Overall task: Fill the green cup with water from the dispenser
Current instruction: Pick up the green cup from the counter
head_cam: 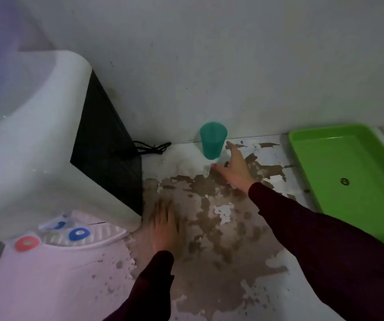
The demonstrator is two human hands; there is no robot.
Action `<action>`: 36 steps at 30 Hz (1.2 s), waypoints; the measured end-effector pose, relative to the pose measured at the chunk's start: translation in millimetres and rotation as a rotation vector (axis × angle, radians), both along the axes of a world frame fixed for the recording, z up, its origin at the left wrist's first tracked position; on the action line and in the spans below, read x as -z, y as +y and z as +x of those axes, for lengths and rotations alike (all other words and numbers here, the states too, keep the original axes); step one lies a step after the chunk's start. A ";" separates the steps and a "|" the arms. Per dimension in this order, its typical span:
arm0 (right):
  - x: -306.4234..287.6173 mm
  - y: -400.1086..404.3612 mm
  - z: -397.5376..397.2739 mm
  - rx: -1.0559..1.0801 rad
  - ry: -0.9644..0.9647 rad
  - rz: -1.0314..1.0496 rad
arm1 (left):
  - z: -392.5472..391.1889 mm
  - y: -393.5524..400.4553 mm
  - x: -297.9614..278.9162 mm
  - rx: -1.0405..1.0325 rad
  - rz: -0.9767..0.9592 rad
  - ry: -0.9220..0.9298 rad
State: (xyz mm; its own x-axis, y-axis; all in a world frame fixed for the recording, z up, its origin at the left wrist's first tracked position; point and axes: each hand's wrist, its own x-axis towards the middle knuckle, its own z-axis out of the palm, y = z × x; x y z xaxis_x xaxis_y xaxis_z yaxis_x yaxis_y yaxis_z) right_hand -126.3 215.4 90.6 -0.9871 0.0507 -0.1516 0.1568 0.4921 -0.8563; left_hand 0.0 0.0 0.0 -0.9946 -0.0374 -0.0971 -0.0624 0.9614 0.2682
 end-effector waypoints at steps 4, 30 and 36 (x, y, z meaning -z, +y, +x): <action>-0.8 -11.2 -31.3 0.093 0.001 -0.147 | 1.4 0.6 0.6 -0.033 0.031 0.008; -18.0 -82.3 171.0 -0.305 -0.181 -0.403 | 91.3 -11.4 -110.5 -0.169 0.917 -0.016; -14.5 -157.4 213.1 -0.407 -0.138 -0.288 | 130.4 -71.6 -105.3 -0.379 1.007 0.078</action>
State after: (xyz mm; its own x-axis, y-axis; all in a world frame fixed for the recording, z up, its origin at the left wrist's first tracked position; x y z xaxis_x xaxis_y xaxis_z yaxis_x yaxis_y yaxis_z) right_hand 86.8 58.0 105.1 -0.8880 -0.3963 -0.2332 0.1231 0.2837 -0.9510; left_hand 130.4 -71.6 105.3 -0.9398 -0.2823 -0.1925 -0.2583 0.2184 0.9410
